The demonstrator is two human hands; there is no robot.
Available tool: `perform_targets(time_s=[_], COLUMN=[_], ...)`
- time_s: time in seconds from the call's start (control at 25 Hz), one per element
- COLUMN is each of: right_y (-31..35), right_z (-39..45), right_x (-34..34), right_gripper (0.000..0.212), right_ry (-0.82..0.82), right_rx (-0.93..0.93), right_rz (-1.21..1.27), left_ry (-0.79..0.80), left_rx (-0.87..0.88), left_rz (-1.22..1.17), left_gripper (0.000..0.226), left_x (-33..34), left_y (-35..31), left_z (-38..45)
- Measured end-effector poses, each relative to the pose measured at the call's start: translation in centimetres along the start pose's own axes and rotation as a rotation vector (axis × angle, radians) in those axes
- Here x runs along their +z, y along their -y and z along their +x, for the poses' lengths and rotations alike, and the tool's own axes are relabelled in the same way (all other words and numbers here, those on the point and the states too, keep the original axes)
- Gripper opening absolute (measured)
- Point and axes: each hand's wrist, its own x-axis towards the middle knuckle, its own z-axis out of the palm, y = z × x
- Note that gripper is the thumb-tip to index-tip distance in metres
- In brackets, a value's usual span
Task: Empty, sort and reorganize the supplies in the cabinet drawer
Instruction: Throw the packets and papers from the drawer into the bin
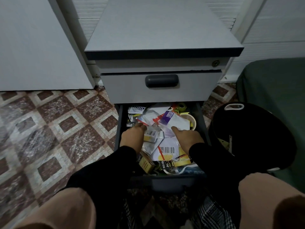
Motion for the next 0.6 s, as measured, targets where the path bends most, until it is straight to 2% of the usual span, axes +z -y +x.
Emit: perform_targets(time_s=[0.2, 0.48, 0.6], right_y=[-0.5, -1.7, -2.0], right_z=[-1.1, -4.0, -4.9], right_x=[-2.2, -4.2, -5.0], right_gripper=[0.035, 0.033, 0.042], right_ry=[-0.053, -0.067, -0.097], right_rx=[0.040, 0.181, 0.205], right_rz=[-0.040, 0.141, 0.221], left_ry=[-0.125, -0.208, -0.222], left_rx=[-0.039, -0.082, -0.143], left_rz=[-0.088, -0.217, -0.295], left_gripper=[0.042, 0.037, 0.038], left_x=[-2.1, -4.3, -5.5], left_y=[-0.5, 0.0, -0.3], left_z=[-1.2, -2.7, -3.1])
